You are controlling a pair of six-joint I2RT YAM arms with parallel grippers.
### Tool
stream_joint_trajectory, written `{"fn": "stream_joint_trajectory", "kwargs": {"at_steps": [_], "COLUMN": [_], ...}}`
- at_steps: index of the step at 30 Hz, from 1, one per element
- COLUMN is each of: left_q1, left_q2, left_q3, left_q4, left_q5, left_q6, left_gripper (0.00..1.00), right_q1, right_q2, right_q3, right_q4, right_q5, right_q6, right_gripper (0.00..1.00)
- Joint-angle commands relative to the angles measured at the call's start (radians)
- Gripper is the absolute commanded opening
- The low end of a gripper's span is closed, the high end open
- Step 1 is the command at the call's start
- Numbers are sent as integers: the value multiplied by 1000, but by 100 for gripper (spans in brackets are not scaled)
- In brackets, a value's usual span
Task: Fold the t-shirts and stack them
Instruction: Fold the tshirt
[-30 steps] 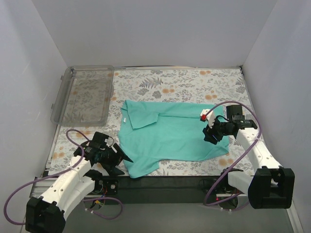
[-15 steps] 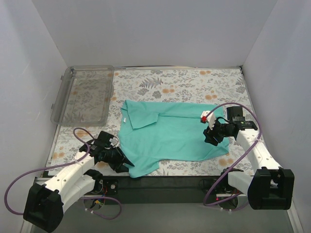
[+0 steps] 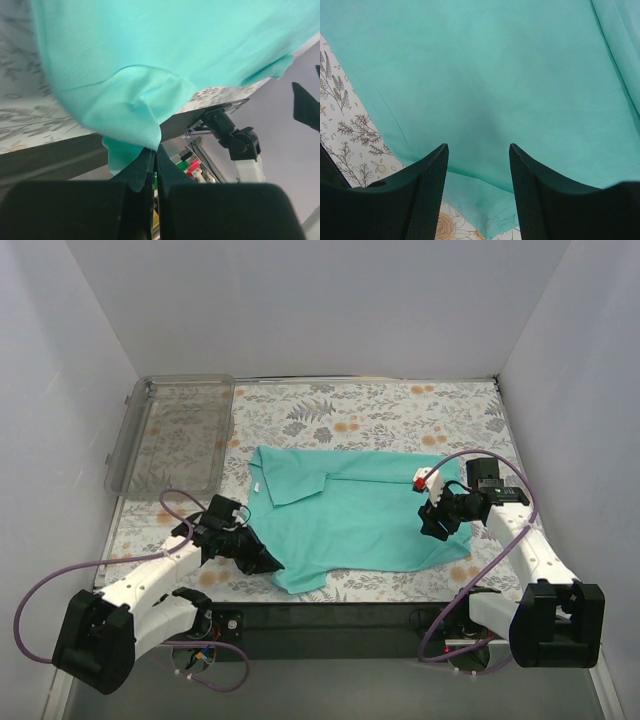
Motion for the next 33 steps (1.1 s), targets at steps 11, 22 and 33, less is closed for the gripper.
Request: {"fn": "stream_joint_trajectory", "kwargs": {"at_steps": [11, 22, 33], "left_q1": [71, 169, 168], "left_q2": [417, 348, 145], "left_q3": [250, 386, 271], "left_q4": [259, 184, -132], "left_q5": [75, 97, -19], "left_q6": [90, 379, 593], "left_gripper": [14, 65, 52], "right_q1": [-4, -7, -7], "right_q2": [94, 74, 83], "right_q3": [86, 73, 50], "right_q4": [-4, -3, 5], "right_q5": [-5, 4, -22], "right_q6": [54, 59, 64], "right_gripper": [49, 49, 50]}}
